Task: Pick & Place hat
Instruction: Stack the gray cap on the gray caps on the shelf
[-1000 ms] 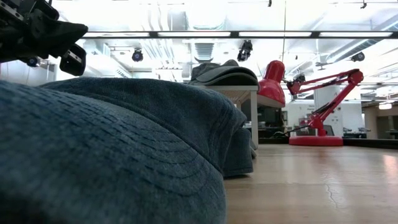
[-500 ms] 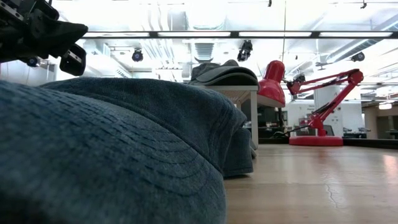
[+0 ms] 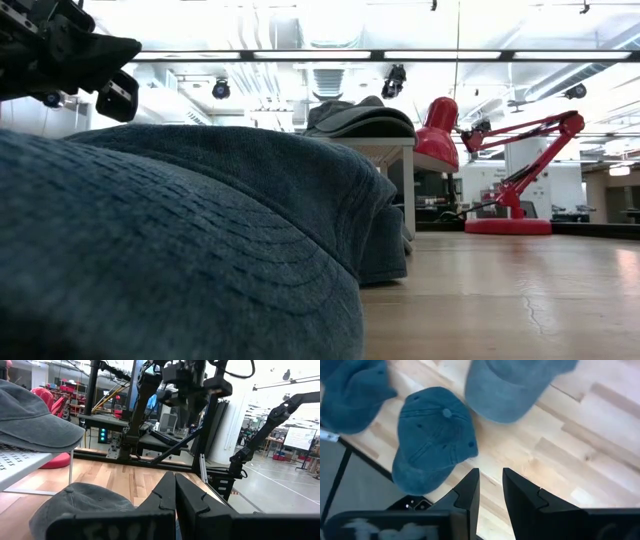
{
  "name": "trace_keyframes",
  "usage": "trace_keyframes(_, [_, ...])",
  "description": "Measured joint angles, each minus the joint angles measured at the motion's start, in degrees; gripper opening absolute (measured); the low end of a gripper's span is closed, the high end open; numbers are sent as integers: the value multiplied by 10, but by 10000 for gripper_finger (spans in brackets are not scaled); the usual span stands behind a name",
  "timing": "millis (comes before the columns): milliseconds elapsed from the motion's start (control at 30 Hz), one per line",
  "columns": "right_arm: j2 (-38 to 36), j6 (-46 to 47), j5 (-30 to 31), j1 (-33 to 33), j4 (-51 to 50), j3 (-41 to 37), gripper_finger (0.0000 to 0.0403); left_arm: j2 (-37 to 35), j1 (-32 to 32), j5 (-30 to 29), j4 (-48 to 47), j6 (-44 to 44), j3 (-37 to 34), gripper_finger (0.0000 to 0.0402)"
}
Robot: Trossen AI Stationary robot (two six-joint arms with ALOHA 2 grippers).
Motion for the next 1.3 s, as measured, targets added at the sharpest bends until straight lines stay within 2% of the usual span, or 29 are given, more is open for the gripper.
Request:
trace_keyframes(267, [0,106,-33,8,11,-55,82,0,0,0,0,1,0,0])
trace_keyframes(567, [0,203,-35,25,52,-99,106,0,0,0,0,5,0,0])
trace_keyframes(1167, [0,254,-29,27,126,-193,175,0,0,0,0,9,0,0])
trace_keyframes(1300, [0,239,-27,24,138,-216,184,0,0,0,0,9,0,0])
